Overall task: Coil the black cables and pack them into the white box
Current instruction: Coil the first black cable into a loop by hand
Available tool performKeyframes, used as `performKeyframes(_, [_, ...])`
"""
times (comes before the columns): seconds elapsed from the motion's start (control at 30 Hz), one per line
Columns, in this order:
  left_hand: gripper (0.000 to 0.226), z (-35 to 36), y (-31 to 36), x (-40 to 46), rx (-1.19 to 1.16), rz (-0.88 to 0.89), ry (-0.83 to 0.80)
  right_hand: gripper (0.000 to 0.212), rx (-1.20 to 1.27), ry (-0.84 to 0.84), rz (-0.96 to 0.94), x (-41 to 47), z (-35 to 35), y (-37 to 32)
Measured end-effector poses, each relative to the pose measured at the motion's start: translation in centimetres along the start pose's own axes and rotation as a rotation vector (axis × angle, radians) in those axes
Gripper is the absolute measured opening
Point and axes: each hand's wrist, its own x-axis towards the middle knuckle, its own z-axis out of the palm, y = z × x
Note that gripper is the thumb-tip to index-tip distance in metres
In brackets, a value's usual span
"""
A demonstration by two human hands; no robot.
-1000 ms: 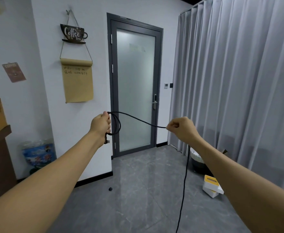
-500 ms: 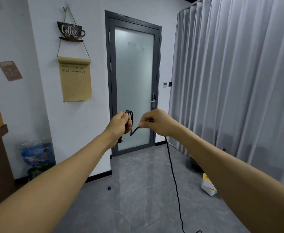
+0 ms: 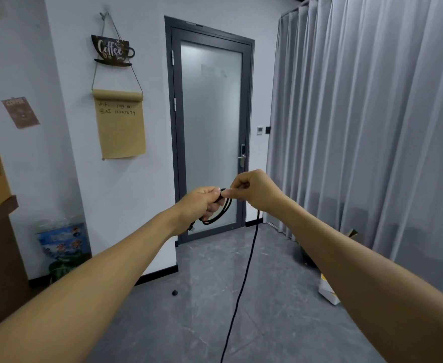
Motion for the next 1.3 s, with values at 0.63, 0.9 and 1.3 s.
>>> performKeyframes(0.63, [0.035,-6.7,-3.5,-1.6,-0.045,-0.138,0.534,0.019,0.121,0.085,0.325,-2.6,-2.4,7.3])
performKeyframes(0.9, [0.034,-5.8,-2.5,-1.1,-0.265,-0.103,0.666,0.009,-0.068,0.241,0.197,-2.2,-2.6,6.7])
performKeyframes(1.3, [0.031,-0.2,0.0,0.6,-0.157,0.048,0.407,0.014,-0.531,-0.08,-0.143,-1.7,-1.1,0.1])
